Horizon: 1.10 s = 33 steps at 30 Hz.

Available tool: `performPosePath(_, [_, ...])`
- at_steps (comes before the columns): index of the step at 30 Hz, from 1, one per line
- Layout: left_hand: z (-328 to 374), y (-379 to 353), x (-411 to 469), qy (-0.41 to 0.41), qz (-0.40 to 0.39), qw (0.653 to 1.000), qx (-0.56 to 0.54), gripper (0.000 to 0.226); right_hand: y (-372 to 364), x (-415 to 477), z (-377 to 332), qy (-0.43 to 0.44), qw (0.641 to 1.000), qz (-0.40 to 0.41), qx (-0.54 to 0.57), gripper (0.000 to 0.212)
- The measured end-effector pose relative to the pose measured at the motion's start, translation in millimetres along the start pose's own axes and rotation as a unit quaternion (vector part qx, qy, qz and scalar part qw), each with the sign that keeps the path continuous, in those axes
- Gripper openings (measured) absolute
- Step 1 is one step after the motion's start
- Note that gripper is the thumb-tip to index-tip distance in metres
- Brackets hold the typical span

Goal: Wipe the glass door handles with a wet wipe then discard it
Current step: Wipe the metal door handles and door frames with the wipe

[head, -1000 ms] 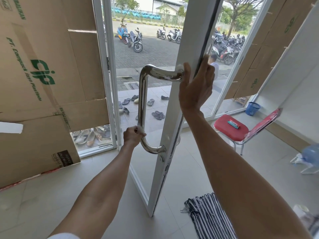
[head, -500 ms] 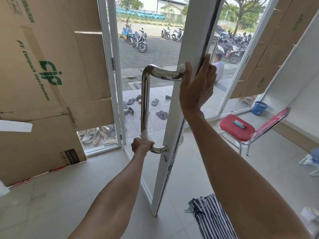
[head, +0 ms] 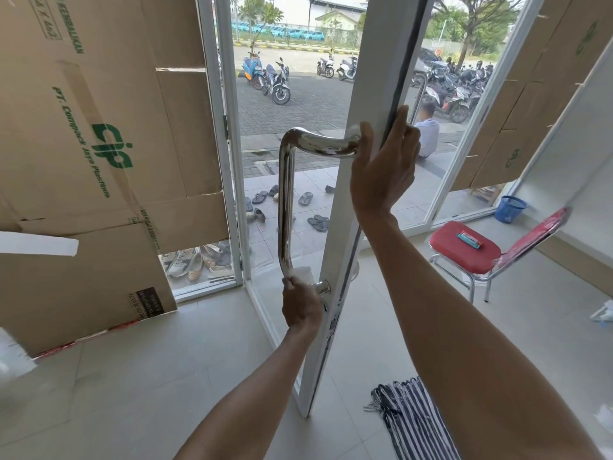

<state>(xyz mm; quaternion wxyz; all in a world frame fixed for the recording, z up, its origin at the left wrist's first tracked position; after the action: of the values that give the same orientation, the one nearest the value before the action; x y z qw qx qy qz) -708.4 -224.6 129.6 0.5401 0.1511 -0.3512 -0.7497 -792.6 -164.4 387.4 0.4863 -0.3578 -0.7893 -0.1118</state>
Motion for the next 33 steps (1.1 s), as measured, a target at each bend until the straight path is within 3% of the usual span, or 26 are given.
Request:
performPosePath(3, [-10, -13, -16, -0.128, -0.014, 0.988, 0.084, 0.084, 0, 0, 0, -0.001, 1.000, -0.001, 0.003, 0.055])
performPosePath(6, [-20, -19, -23, -0.233, 0.009, 0.960, 0.153, 0.086, 0, -1, -1, 0.001, 1.000, -0.003, 0.001, 0.056])
performPosePath(8, [-25, -18, -16, -0.273, -0.033, 0.944, 0.182, 0.085, 0, -1, -1, 0.004, 1.000, -0.001, -0.003, 0.056])
performPosePath(15, [-23, 0, 17, -0.292, -0.121, 0.918, 0.238, 0.104, 3, -3, -9, 0.004, 1.000, 0.004, -0.017, 0.055])
performPosePath(23, [-22, 3, -17, -0.392, -0.119, 0.882, 0.234, 0.106, 6, -8, -12, 0.006, 1.000, 0.010, -0.005, 0.055])
performPosePath(29, [-33, 18, 20, -0.338, -0.087, 0.891, 0.290, 0.097, 7, -7, -14, 0.002, 1.000, -0.023, 0.000, 0.056])
performPosePath(33, [-24, 13, 11, -0.348, -0.092, 0.897, 0.258, 0.098, 9, -8, -17, 0.007, 1.000, -0.017, 0.000, 0.056])
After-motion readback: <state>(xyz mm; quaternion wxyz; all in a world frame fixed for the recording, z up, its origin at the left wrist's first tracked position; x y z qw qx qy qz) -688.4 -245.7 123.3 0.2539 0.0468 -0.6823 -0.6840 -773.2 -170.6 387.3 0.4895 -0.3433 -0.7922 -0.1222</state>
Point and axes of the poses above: each hand's wrist, its own x-axis towards the middle knuckle, its own y-axis out of the back of the hand, z = x × y, the point moved 3 cm from there along x, towards the middle knuckle, and after that the axes turned 15 degrees about z, right-handed, at the moved point
